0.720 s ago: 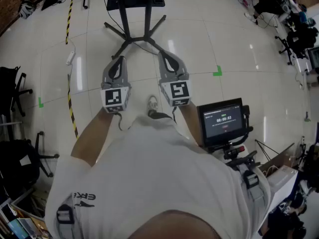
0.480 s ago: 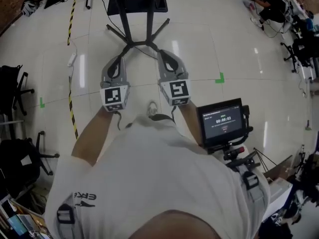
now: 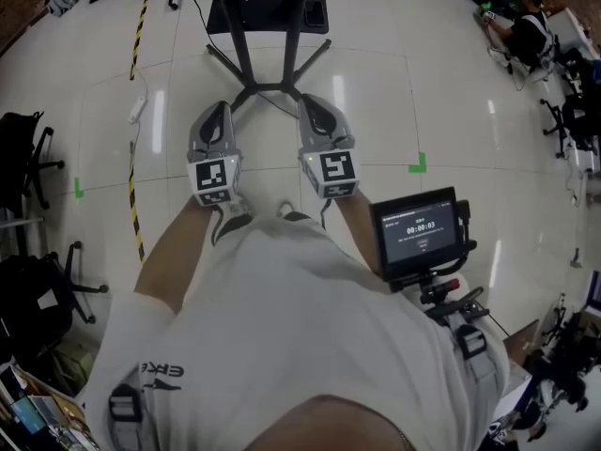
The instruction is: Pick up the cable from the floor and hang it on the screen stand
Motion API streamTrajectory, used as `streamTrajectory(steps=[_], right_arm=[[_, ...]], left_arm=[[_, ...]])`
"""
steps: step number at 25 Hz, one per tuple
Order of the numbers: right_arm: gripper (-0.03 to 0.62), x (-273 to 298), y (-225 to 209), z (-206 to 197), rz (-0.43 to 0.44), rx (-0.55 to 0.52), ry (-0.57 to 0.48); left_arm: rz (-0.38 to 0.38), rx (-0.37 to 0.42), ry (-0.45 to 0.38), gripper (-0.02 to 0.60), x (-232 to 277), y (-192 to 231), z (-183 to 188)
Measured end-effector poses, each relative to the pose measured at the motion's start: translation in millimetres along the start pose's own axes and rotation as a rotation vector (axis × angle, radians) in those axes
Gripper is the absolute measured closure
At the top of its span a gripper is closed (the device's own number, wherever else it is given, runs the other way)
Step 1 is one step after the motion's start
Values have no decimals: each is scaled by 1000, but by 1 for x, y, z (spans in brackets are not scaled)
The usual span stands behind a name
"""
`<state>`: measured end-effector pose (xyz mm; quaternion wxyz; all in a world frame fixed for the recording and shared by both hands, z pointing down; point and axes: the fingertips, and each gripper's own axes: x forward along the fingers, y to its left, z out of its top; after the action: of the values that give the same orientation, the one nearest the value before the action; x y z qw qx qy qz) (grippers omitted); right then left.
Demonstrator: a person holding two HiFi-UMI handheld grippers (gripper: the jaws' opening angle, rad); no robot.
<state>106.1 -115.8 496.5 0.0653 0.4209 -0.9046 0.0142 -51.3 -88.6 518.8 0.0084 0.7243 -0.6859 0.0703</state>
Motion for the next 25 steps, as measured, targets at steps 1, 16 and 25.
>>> streamTrajectory(steps=[1, 16, 25], right_arm=[[581, 8, -2, -2, -2, 2, 4], [581, 167, -1, -19, -92, -10, 98], [582, 240, 0, -78, -57, -1, 181]], left_arm=[[1, 1, 3, 578, 7, 5, -1], [-90, -14, 72, 578, 145, 115, -54], [-77, -46, 216, 578, 197, 141, -133]])
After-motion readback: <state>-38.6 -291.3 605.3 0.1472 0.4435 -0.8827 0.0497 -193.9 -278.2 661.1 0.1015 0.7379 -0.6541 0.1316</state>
